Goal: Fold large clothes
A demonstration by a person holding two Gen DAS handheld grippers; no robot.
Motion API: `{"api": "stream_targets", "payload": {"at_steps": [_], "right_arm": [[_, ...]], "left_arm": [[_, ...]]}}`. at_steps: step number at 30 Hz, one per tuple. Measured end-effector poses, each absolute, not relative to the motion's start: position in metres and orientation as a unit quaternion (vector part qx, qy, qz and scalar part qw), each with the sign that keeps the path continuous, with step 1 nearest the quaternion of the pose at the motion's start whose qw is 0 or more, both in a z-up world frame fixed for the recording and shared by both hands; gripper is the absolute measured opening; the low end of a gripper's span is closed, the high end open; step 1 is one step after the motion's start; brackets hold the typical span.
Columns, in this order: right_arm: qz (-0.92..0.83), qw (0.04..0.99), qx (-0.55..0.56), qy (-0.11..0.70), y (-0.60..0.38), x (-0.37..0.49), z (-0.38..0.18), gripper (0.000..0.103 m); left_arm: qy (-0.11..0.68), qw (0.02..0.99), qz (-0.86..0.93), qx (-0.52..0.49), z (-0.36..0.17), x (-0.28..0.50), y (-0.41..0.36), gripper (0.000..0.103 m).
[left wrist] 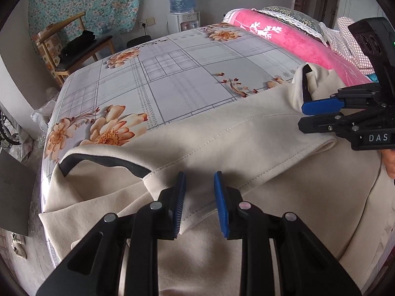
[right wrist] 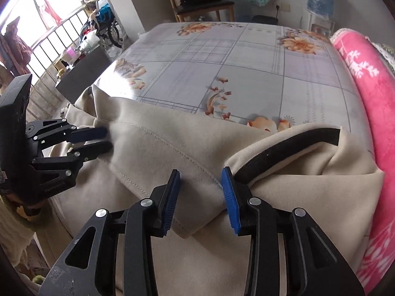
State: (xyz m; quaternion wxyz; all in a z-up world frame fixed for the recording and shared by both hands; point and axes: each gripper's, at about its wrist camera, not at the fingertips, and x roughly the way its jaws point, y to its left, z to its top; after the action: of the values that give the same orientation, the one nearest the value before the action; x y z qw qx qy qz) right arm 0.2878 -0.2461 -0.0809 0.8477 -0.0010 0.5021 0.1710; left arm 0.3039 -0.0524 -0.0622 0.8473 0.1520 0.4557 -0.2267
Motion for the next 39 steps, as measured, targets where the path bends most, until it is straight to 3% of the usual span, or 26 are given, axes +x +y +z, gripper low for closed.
{"api": "stream_targets", "payload": {"at_steps": [6,10,13,22,33,34,38,39], "right_arm": [[0.218,0.857,0.024,0.467,-0.225,0.295,-0.042,0.022],[0.264,0.840,0.015,0.473,-0.189,0.310,-0.061,0.011],[0.260,0.829,0.013,0.494,-0.179,0.315,-0.092,0.010],[0.195,0.838,-0.008,0.510,-0.203,0.292,-0.090,0.009],[0.153,0.848,0.057,0.504,-0.255,0.268,-0.088,0.008],[0.144,0.849,0.068,0.503,-0.259,0.264,-0.082,0.009],[0.136,0.861,0.098,0.480,-0.271,0.234,-0.054,0.036],[0.139,0.862,0.103,0.476,-0.272,0.225,-0.049,0.039]], "left_arm": [[0.449,0.851,-0.238,0.133,-0.064,0.305,-0.046,0.023],[0.450,0.852,-0.244,0.111,-0.063,0.303,-0.039,0.023],[0.453,0.852,-0.241,0.103,-0.063,0.304,-0.036,0.023],[0.454,0.852,-0.245,0.086,-0.064,0.303,-0.033,0.023],[0.480,0.850,-0.213,0.034,-0.059,0.303,-0.028,0.023],[0.482,0.851,-0.206,0.031,-0.054,0.301,-0.027,0.023],[0.462,0.866,-0.191,0.004,-0.020,0.276,-0.010,0.023],[0.456,0.869,-0.190,-0.010,-0.011,0.267,-0.002,0.023]]}}
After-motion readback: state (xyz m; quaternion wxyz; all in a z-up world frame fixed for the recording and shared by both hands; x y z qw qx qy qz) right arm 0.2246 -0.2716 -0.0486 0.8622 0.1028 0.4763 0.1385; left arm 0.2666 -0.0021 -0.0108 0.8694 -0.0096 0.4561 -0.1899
